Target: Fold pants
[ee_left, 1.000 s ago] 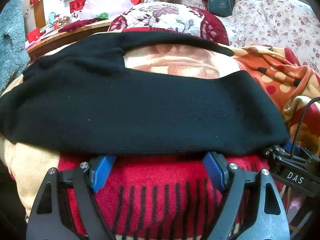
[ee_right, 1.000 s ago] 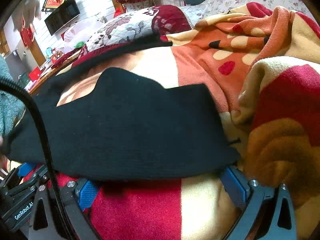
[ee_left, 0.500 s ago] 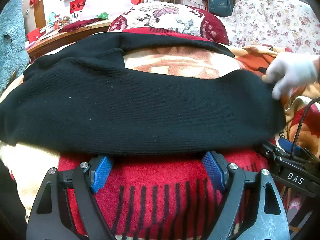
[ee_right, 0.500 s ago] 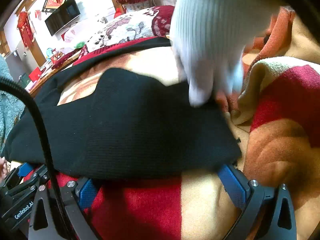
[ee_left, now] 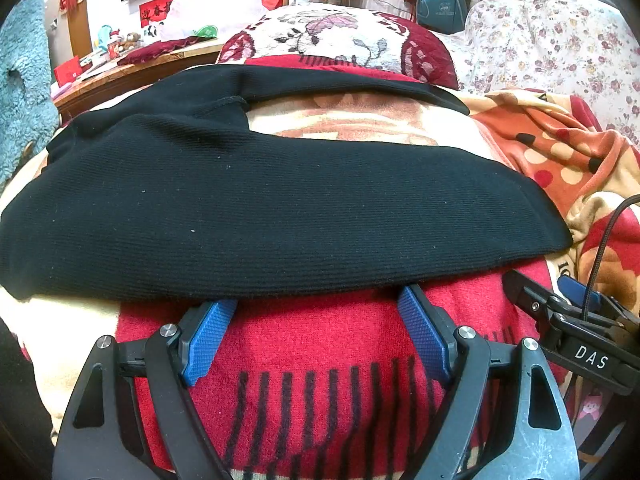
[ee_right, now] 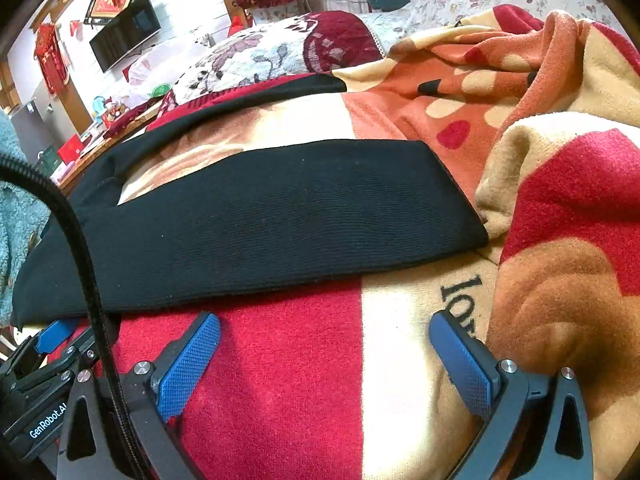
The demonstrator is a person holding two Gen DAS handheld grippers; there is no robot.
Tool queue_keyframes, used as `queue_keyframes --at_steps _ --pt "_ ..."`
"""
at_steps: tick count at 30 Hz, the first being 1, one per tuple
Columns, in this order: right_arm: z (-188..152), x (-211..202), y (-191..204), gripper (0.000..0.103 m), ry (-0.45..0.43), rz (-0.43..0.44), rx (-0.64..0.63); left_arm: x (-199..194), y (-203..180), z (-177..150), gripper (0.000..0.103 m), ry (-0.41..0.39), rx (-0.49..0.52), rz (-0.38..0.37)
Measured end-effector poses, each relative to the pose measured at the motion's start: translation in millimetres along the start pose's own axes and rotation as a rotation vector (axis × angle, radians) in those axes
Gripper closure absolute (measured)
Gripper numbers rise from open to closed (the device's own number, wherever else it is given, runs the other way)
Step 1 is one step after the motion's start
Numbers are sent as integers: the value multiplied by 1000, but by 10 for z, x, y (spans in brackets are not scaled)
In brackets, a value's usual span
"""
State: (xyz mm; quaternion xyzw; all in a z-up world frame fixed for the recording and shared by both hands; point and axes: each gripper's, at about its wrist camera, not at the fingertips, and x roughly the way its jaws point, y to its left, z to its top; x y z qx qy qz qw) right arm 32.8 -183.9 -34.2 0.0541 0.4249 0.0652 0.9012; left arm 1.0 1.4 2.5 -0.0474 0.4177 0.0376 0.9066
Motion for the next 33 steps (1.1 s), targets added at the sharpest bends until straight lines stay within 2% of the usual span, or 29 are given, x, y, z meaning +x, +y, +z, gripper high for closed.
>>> queue_keyframes --at_steps 6,8,11,14,16,17,20,23,26,29,33 --pt "-1 1 -8 0 0 -1 0 -23 -5 -11 20 1 26 36" --pt "28 26 21 0 15 -26 -35 -29 30 -18 20 13 20 15" --pt "8 15 -38 0 18 -4 -21 -55 -3 22 21 57 44 -31" --pt "65 -26 -26 0 86 19 -30 -137 24 80 21 92 26 -72" --pt "99 -86 -16 8 102 48 6 -237 94 131 21 88 -14 -84" --pt "125 -144 -2 14 105 65 19 -285 109 162 21 79 -14 -61" --pt "238 -309 171 15 82 113 -19 -464 121 268 21 14 31 2" --pt "343 -495 449 15 53 189 -128 -618 239 398 21 -21 -1 -3" --pt "453 -685 692 15 -5 211 -204 -717 394 518 21 -47 -54 -24" --pt "541 -811 867 15 -45 240 -240 -744 500 612 21 -37 -62 1" --pt "635 -809 990 18 -36 255 -251 -763 612 651 21 -28 -76 20"
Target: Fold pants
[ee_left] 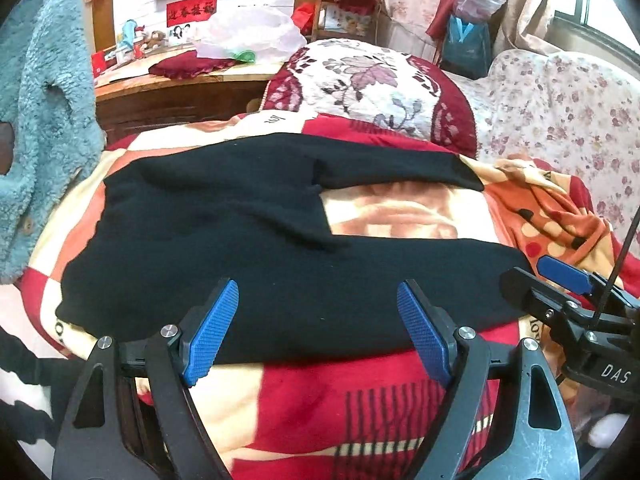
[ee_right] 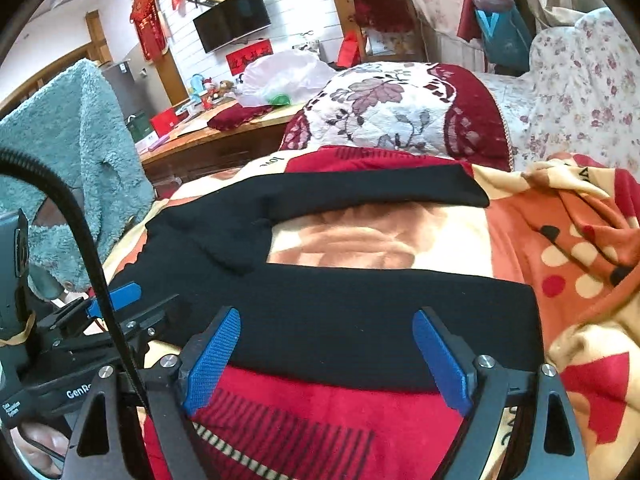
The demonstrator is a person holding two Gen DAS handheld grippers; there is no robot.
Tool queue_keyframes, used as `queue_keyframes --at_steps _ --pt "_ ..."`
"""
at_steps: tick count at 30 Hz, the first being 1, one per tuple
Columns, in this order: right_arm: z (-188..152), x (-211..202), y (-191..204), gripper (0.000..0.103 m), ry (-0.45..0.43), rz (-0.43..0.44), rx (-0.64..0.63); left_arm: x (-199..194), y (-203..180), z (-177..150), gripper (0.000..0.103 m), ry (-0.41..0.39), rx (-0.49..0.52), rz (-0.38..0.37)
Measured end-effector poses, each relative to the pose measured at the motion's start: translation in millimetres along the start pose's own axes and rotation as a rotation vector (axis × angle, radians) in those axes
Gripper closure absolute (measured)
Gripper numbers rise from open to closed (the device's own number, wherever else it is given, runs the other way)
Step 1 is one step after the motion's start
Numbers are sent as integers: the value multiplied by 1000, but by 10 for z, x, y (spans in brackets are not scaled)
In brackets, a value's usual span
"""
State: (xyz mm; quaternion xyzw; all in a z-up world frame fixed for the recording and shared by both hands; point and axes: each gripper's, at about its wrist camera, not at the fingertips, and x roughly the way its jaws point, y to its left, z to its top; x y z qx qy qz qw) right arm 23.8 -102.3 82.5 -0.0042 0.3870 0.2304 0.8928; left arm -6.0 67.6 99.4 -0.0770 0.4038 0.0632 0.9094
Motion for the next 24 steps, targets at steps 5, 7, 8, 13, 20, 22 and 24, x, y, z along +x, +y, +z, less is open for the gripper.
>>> queue_keyframes --at_steps 5,7,8,13,20,22,24 --pt "17 60 8 18 13 41 15 -43 -10 1 21 -49 63 38" --pt "5 87 7 18 24 49 21 -11 -22 4 21 -38 71 18" --pt "-2 101 8 18 32 50 21 1 -23 8 21 -35 68 8" --pt "-39 135 6 18 54 88 35 67 -54 -25 21 -9 82 -10" --pt "-43 170 -7 18 79 151 48 106 -84 -53 21 19 94 -32" --pt "-43 174 -25 18 78 153 55 111 -96 -63 21 22 99 -35" --pt "-43 168 -29 18 75 143 50 125 -104 -65 21 33 103 -44"
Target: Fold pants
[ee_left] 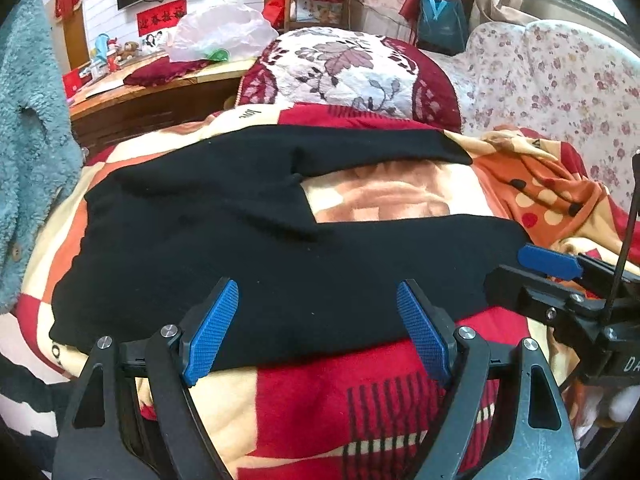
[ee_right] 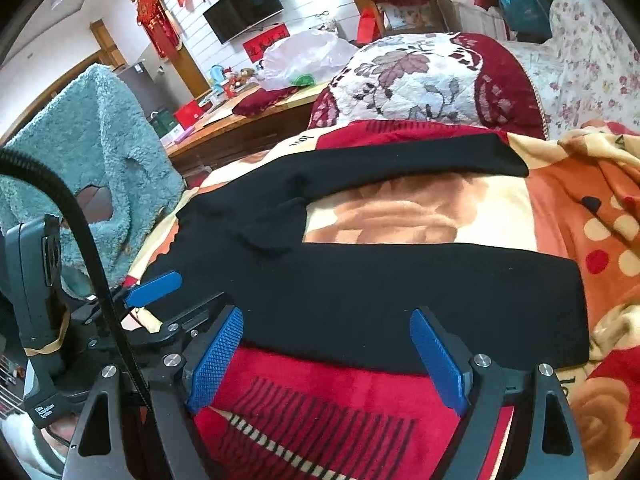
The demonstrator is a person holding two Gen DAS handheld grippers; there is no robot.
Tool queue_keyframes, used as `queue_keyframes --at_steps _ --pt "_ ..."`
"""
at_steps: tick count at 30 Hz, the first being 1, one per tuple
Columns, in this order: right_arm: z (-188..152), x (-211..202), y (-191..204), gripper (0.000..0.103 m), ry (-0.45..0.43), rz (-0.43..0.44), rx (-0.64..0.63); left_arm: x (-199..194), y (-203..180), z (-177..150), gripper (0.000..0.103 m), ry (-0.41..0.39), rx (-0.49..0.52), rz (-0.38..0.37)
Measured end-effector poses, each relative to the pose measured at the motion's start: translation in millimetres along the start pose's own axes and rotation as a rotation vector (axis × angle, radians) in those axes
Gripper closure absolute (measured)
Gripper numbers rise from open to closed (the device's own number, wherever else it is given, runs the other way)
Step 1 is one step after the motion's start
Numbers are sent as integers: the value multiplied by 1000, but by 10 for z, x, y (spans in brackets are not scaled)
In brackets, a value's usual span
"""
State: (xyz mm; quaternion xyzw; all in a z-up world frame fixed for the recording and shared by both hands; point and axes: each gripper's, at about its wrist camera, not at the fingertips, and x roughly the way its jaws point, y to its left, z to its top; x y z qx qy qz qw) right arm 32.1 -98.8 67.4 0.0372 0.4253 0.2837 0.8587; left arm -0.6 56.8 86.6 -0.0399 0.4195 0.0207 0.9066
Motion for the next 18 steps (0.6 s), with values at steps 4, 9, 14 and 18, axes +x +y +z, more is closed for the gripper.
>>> queue_keyframes --at_steps 4,9,14,18 --pt "9 -9 2 18 -2 -24 -13 54 -12 -6 21 34 10 -20" --pt "24 -2 -21 18 4 -40 -15 60 18 0 21 35 -1 -28" --pt "27 19 -32 18 5 -49 -30 40 40 12 21 19 1 -12" --pt "40 44 -7 18 7 -46 -56 42 92 36 21 12 -21 -17"
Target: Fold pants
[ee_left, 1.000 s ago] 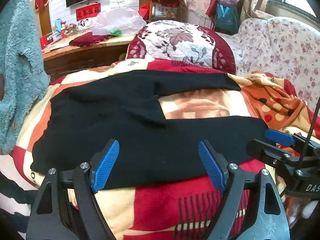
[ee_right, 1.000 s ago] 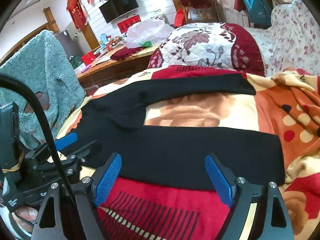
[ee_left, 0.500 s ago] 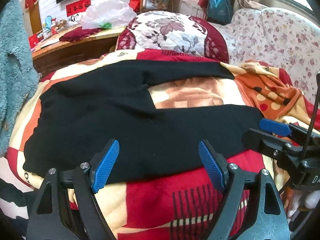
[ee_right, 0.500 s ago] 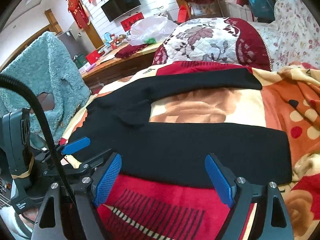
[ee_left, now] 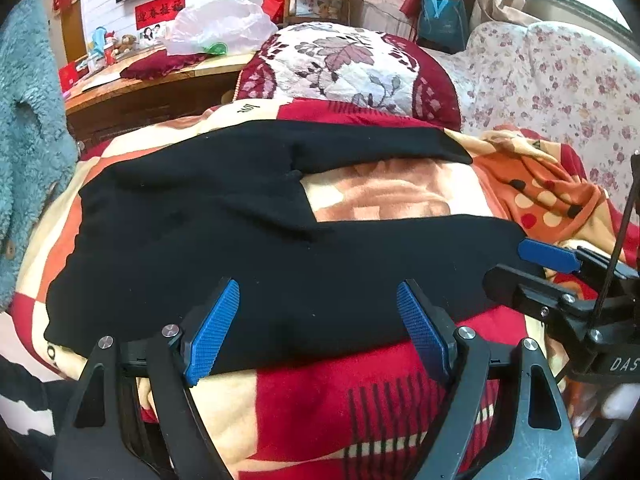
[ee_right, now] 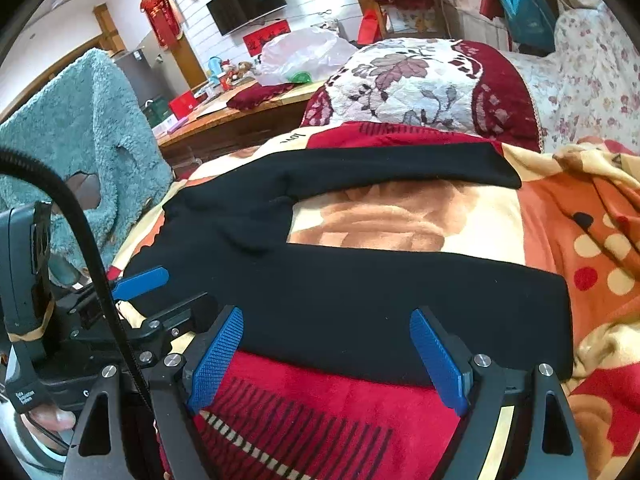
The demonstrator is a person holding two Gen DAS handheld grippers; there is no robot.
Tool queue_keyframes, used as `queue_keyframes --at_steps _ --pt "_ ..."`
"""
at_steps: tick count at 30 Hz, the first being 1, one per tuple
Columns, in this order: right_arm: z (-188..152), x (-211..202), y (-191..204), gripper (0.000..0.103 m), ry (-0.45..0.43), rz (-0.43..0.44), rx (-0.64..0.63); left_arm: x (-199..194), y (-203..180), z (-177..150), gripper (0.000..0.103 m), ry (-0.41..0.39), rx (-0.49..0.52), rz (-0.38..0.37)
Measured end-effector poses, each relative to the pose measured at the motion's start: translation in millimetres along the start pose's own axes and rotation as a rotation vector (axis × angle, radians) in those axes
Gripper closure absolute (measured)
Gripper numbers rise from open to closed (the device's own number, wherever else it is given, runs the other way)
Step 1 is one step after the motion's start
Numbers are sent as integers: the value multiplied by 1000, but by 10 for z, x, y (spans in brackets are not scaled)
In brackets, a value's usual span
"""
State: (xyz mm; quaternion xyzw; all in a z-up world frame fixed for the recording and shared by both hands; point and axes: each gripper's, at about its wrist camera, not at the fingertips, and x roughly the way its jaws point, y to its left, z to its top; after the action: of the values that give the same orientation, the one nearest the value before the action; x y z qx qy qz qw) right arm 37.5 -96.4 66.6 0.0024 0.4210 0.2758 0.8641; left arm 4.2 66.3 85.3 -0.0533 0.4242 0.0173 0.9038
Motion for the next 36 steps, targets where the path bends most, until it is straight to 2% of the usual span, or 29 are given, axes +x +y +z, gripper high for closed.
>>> queue_keyframes --at_steps 5,16,19,23,29,36 --pt "62 55 28 24 2 2 -19 8 70 49 21 -6 -6 25" --pt "181 234 59 24 26 35 -25 65 411 152 21 -9 -79 59" --pt "206 296 81 37 39 29 -45 93 494 179 21 -4 -85 71" --pt "234 394 64 37 64 35 -54 107 653 209 21 -12 -95 84" --pt "306 480 -42 37 78 64 -12 120 1181 305 21 -6 -181 90" --pt "479 616 -83 37 67 82 11 180 1798 406 21 -3 -245 138"
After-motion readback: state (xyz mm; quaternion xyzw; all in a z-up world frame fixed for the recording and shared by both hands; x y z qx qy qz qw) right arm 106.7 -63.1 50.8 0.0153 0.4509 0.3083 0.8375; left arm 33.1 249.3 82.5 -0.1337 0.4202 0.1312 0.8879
